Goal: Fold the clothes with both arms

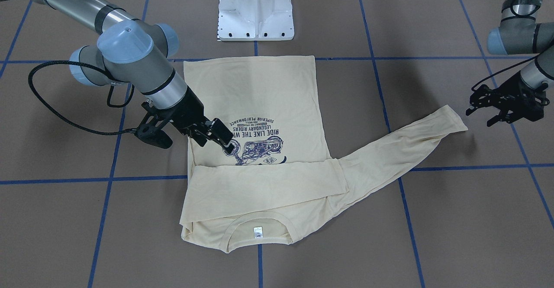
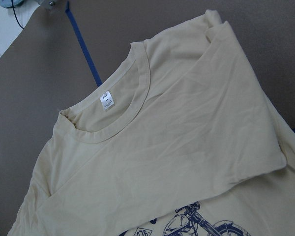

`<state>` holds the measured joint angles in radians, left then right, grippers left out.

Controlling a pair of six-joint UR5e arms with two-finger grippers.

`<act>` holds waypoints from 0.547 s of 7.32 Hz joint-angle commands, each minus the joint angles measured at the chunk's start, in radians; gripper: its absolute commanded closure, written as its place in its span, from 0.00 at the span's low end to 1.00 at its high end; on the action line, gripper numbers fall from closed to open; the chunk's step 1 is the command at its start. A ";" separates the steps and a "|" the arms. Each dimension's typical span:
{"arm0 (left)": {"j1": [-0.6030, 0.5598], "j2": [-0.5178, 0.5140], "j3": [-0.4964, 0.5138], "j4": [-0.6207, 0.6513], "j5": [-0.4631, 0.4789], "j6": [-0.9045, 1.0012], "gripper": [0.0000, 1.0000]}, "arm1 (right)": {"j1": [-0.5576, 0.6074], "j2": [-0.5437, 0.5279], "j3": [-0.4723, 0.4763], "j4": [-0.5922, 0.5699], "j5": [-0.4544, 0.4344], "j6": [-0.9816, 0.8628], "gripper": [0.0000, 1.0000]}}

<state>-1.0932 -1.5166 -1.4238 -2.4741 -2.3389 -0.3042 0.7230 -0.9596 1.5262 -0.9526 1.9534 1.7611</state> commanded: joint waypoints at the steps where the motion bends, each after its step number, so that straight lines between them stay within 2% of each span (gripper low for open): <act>1: 0.022 -0.001 0.009 0.001 -0.002 -0.003 0.36 | -0.005 0.001 0.002 0.000 -0.005 0.000 0.00; 4: 0.039 -0.031 0.016 0.006 0.004 -0.003 0.36 | -0.008 -0.001 0.002 0.000 -0.014 0.000 0.00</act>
<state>-1.0575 -1.5303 -1.4113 -2.4708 -2.3388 -0.3067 0.7158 -0.9591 1.5273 -0.9526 1.9426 1.7610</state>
